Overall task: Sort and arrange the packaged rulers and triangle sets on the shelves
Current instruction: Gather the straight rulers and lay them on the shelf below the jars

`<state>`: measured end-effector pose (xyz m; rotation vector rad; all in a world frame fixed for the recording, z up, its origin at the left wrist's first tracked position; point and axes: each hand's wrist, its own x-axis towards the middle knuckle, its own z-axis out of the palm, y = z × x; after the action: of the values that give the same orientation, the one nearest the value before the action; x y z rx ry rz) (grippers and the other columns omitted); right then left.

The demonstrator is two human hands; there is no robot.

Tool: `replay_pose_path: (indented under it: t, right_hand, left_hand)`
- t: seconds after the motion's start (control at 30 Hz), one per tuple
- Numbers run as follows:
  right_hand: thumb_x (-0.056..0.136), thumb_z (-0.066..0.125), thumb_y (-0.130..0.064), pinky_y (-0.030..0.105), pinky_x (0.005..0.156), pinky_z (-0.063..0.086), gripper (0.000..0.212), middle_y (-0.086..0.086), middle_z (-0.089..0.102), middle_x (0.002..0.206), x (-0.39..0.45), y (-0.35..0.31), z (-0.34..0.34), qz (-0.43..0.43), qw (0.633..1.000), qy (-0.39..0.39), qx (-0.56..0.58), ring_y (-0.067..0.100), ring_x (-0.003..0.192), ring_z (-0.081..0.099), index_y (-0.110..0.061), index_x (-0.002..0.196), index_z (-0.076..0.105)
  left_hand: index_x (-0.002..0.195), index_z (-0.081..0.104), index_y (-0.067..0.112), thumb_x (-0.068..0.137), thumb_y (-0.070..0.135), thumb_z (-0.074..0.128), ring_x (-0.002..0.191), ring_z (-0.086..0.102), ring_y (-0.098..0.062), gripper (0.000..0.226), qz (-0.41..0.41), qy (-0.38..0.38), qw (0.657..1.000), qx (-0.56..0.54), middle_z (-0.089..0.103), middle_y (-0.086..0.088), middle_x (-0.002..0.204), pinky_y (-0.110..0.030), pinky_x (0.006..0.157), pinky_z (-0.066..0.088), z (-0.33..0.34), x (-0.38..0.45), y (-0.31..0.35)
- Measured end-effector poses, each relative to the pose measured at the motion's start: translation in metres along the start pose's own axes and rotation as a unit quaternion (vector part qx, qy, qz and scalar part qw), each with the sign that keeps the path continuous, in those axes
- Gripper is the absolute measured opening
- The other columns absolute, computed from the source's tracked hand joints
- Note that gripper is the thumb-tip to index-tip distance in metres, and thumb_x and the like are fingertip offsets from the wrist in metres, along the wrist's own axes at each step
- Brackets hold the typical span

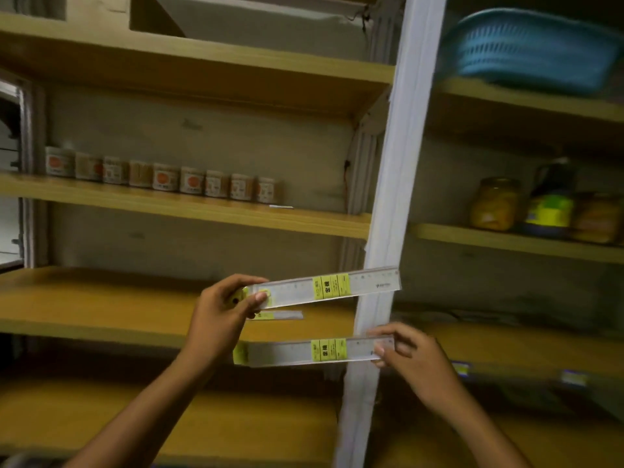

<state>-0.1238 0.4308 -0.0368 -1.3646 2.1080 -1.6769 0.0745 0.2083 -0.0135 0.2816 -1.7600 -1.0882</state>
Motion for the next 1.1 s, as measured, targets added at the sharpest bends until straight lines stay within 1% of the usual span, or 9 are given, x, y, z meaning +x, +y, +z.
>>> replay_pose_path:
  t: [0.17, 0.27, 0.5, 0.63, 0.77, 0.93, 0.97, 1.03, 1.1]
  right_hand:
    - [0.089, 0.064, -0.003, 0.021, 0.066, 0.057, 0.022, -0.005, 0.073, 0.099, -0.063, 0.021, -0.077, 0.046, 0.997, 0.065, -0.009, 0.01, 0.087, 0.073, -0.021, 0.101, 0.07]
    - [0.091, 0.063, -0.005, 0.018, 0.063, 0.055, 0.021, -0.005, 0.073, 0.099, -0.09, 0.024, -0.117, 0.06, 0.995, 0.083, -0.011, 0.007, 0.084, 0.072, -0.02, 0.102, 0.069]
    - [0.091, 0.062, -0.003, 0.015, 0.062, 0.052, 0.02, -0.004, 0.075, 0.096, -0.107, 0.03, -0.179, 0.061, 0.991, 0.119, -0.016, 0.006, 0.079, 0.072, -0.017, 0.102, 0.069]
    - [0.091, 0.063, -0.003, 0.014, 0.061, 0.051, 0.019, -0.004, 0.076, 0.093, -0.097, 0.046, -0.202, 0.061, 0.989, 0.132, -0.021, 0.008, 0.077, 0.071, -0.018, 0.101, 0.069]
    - [0.092, 0.062, -0.005, 0.016, 0.059, 0.053, 0.018, -0.005, 0.073, 0.102, -0.075, 0.068, -0.222, 0.064, 0.988, 0.137, -0.039, 0.001, 0.077, 0.07, -0.018, 0.103, 0.068]
    - [0.091, 0.063, -0.007, 0.021, 0.061, 0.055, 0.019, -0.004, 0.071, 0.107, -0.026, 0.098, -0.256, 0.058, 0.986, 0.141, -0.07, 0.013, 0.088, 0.071, -0.022, 0.1, 0.069]
    - [0.091, 0.063, -0.007, 0.02, 0.06, 0.055, 0.018, -0.003, 0.072, 0.106, -0.014, 0.102, -0.262, 0.054, 0.986, 0.139, -0.077, 0.014, 0.09, 0.07, -0.022, 0.1, 0.069]
    - [0.092, 0.062, -0.006, 0.018, 0.057, 0.053, 0.018, -0.002, 0.071, 0.103, 0.01, 0.11, -0.274, 0.051, 0.986, 0.137, -0.086, 0.014, 0.089, 0.067, -0.021, 0.098, 0.069]
    - [0.092, 0.061, -0.005, 0.019, 0.057, 0.052, 0.018, -0.001, 0.072, 0.1, 0.03, 0.12, -0.285, 0.041, 0.985, 0.145, -0.089, 0.017, 0.083, 0.067, -0.021, 0.097, 0.07]
  left_hand:
    - [0.101, 0.068, 0.024, 0.088, 0.018, 0.064, 0.088, 0.064, -0.003, 0.015, -0.006, -0.022, 1.0, -0.004, 0.069, 0.011, 0.098, -0.023, 0.066, 0.054, 0.08, -0.043, 0.021]
    - [0.101, 0.067, 0.023, 0.089, 0.018, 0.063, 0.09, 0.062, -0.001, 0.014, -0.007, -0.033, 0.999, -0.008, 0.067, 0.011, 0.099, -0.02, 0.067, 0.052, 0.121, -0.056, 0.032]
    - [0.098, 0.066, 0.025, 0.09, 0.017, 0.061, 0.087, 0.063, 0.0, 0.013, 0.007, -0.069, 0.997, -0.035, 0.068, 0.01, 0.094, -0.022, 0.065, 0.054, 0.194, -0.058, 0.051]
    - [0.098, 0.068, 0.023, 0.091, 0.016, 0.061, 0.087, 0.064, -0.004, 0.013, 0.012, -0.071, 0.996, -0.045, 0.069, 0.009, 0.094, -0.027, 0.072, 0.056, 0.226, -0.043, 0.045]
    - [0.101, 0.066, 0.022, 0.093, 0.019, 0.058, 0.096, 0.063, -0.014, 0.012, -0.013, -0.076, 0.995, -0.061, 0.068, 0.006, 0.1, -0.035, 0.08, 0.056, 0.264, -0.026, 0.025]
    - [0.104, 0.063, 0.023, 0.096, 0.02, 0.053, 0.089, 0.061, -0.01, 0.013, -0.025, -0.061, 0.996, -0.058, 0.066, 0.005, 0.1, -0.019, 0.068, 0.05, 0.305, 0.013, 0.001]
    - [0.104, 0.063, 0.023, 0.096, 0.02, 0.053, 0.09, 0.061, -0.01, 0.013, -0.03, -0.055, 0.996, -0.062, 0.067, 0.004, 0.1, -0.02, 0.069, 0.052, 0.312, 0.023, -0.003]
    - [0.104, 0.063, 0.023, 0.096, 0.02, 0.052, 0.095, 0.064, -0.013, 0.014, -0.042, -0.037, 0.997, -0.062, 0.068, 0.003, 0.101, -0.033, 0.08, 0.056, 0.325, 0.044, -0.016]
    - [0.112, 0.063, 0.022, 0.097, 0.023, 0.052, 0.104, 0.063, -0.019, 0.019, -0.059, -0.014, 0.998, -0.035, 0.068, -0.001, 0.11, -0.041, 0.092, 0.052, 0.339, 0.062, -0.029]
